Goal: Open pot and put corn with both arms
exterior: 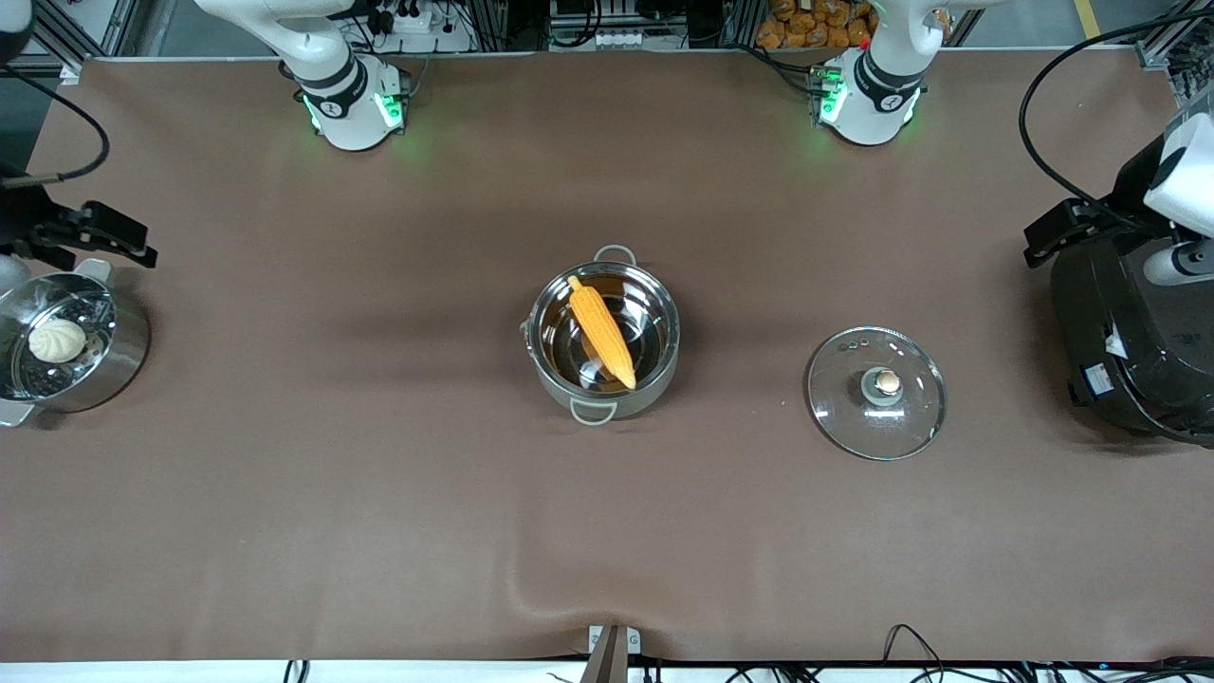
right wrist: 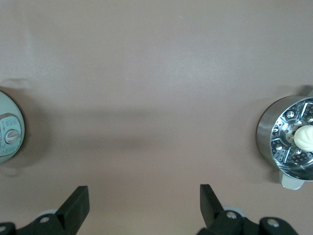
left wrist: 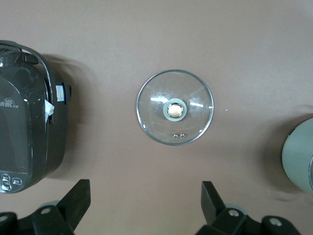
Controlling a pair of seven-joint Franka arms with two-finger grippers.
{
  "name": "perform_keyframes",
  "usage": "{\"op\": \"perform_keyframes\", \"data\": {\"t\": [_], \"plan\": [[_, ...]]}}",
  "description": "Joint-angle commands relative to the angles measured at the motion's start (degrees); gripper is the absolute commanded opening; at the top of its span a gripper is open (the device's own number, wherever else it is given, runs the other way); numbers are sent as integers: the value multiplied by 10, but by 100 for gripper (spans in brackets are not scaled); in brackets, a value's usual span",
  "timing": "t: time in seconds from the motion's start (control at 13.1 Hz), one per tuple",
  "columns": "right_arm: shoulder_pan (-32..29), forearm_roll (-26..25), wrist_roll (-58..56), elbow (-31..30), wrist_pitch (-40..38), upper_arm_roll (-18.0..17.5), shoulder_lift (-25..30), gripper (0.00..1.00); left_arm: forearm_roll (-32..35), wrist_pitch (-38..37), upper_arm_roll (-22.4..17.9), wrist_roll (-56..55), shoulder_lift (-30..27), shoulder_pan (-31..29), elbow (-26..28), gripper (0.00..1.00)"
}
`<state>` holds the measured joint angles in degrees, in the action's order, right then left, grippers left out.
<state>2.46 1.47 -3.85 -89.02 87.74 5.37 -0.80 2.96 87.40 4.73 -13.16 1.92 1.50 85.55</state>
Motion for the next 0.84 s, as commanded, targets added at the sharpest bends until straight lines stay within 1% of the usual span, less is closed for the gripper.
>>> {"op": "perform_keyframes", "data": {"t": [0.0, 0.08, 0.15, 0.31, 0.76], "plan": [[-34, 5, -9, 5, -20, -24, 13, 100, 0, -14, -1, 10, -15, 0, 6, 100], [-55, 3, -11, 5, -20, -50, 21, 100, 0, -15, -2, 18, -15, 0, 5, 100], [-64, 1, -11, 5, -20, -62, 23, 100, 1, -15, -4, 36, -15, 1, 4, 100], [-62, 1, -11, 5, -23, -62, 24, 100, 0, -15, -10, 46, -15, 3, 3, 100], [-62, 0, 3, 11, -34, -62, 24, 100, -14, -16, -12, 39, -15, 6, -6, 100]]}}
